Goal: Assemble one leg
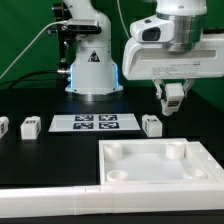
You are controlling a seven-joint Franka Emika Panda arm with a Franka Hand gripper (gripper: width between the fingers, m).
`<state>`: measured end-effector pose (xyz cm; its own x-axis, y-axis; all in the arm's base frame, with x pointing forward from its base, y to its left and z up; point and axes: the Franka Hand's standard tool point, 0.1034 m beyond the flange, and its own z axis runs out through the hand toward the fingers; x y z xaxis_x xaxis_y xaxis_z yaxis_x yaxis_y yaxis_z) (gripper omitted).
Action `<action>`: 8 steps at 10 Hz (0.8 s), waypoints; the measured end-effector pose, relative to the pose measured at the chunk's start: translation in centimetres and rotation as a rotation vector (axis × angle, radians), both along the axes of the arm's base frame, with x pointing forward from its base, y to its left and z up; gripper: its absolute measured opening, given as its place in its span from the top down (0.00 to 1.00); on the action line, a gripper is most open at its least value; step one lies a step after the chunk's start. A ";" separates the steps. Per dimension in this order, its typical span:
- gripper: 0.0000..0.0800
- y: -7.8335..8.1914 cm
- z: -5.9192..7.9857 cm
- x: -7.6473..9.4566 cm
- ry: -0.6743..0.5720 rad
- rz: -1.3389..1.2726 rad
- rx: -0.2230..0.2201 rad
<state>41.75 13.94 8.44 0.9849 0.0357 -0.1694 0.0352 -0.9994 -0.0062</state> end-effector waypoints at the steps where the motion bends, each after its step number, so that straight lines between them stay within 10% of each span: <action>1: 0.63 0.1 0.0 0.2 -0.001 0.000 0.001; 8: 0.63 -3.5 0.2 4.1 -0.023 0.018 0.015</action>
Offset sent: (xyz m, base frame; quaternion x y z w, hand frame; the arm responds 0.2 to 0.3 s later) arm 0.0000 0.0000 0.0000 0.0000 0.0000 0.0000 1.0000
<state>45.88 10.49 8.69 0.9877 0.0559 -0.1460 0.0534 -0.9984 -0.0205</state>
